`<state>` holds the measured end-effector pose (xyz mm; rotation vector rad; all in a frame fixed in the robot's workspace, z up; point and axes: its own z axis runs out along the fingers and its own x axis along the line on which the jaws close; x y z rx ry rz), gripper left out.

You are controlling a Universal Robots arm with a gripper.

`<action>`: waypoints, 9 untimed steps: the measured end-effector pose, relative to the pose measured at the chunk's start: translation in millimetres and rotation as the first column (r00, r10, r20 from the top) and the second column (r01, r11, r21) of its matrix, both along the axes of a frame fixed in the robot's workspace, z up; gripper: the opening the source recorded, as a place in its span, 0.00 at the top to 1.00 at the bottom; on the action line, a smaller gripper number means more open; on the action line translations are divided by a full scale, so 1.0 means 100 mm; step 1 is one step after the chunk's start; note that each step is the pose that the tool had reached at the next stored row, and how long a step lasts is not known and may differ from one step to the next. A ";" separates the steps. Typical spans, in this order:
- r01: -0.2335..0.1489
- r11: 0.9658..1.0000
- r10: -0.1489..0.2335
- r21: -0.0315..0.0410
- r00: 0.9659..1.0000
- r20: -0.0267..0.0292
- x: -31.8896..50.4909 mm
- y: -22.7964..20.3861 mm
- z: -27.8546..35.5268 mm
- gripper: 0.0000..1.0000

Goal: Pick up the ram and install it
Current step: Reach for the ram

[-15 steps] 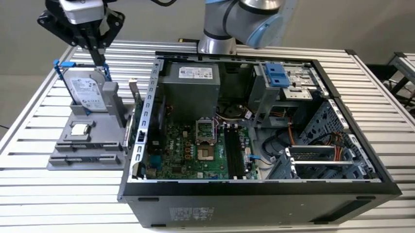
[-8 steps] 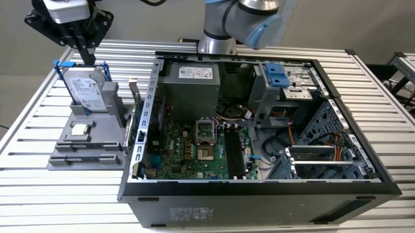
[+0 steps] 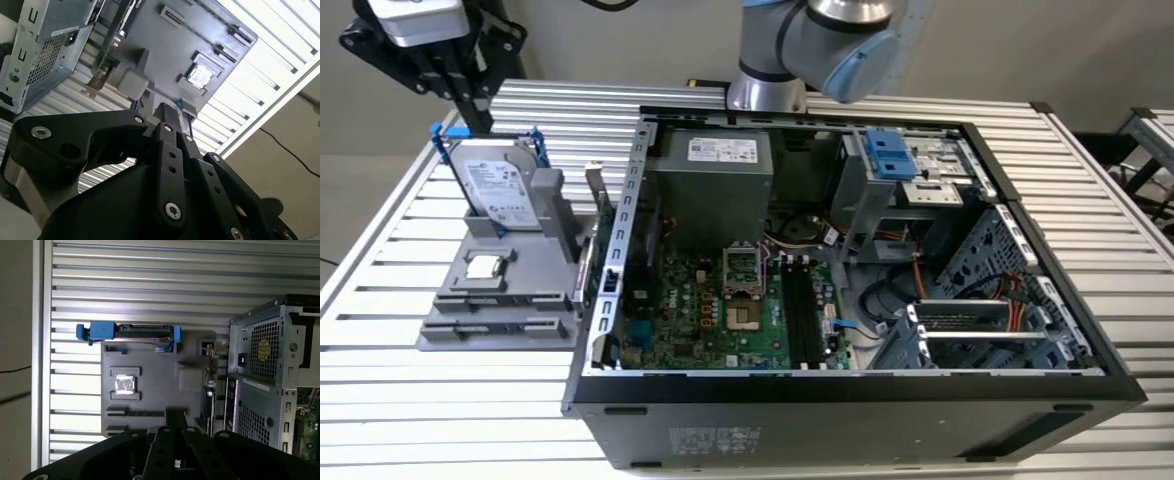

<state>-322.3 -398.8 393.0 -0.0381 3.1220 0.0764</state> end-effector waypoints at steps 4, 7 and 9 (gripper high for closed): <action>-0.001 1.000 0.001 0.000 1.000 0.000 -0.096 0.000 0.000 1.00; -0.001 1.000 0.001 0.000 1.000 0.000 -0.161 0.000 -0.001 1.00; -0.001 1.000 0.001 0.000 1.000 0.000 -0.200 0.001 -0.001 1.00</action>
